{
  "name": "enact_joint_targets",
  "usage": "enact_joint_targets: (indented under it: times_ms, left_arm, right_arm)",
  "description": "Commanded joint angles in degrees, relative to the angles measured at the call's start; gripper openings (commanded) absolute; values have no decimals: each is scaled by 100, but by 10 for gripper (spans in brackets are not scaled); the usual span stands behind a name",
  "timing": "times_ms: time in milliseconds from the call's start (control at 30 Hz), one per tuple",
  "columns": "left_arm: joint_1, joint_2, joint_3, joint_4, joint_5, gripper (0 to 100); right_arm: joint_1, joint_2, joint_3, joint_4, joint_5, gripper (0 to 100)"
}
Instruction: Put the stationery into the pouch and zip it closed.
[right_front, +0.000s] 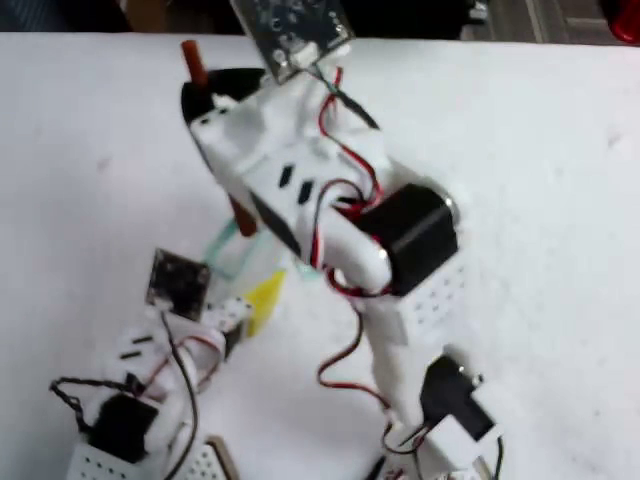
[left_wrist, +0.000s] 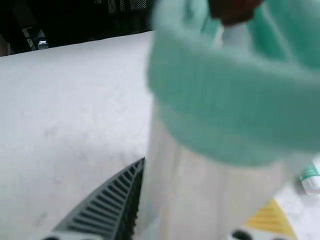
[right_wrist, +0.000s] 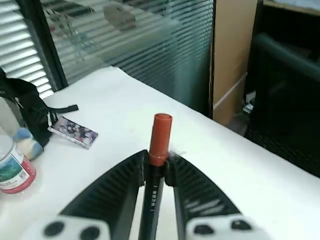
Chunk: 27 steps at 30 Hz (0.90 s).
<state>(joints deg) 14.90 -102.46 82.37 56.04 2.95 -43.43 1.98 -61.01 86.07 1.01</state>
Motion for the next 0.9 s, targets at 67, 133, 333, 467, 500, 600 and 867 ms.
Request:
enact_joint_targets:
  times_ms: [67, 133, 333, 467, 500, 600, 867]
  left_arm:
    - [57, 48, -79, 9, -35, 268]
    - [57, 48, -79, 9, -26, 269]
    - [57, 48, -79, 0, -26, 269]
    - [-92, 48, -79, 0, -18, 270]
    - [-154, 48, -79, -9, -18, 270]
    - [-224, 48, -79, -53, -18, 270]
    - [-224, 48, -79, -79, -18, 269]
  right_arm:
    - [66, -57, -158, 426, 97, 16]
    - [66, -224, -141, 637, 97, 16]
    - [75, -497, 0, 1253, 97, 16]
    - [48, -760, 325, 1244, 97, 16]
    - [-4, -813, 422, 1244, 97, 16]
    - [-92, -892, 747, 1235, 97, 16]
    - [-110, -1051, 1538, 1235, 149, 17]
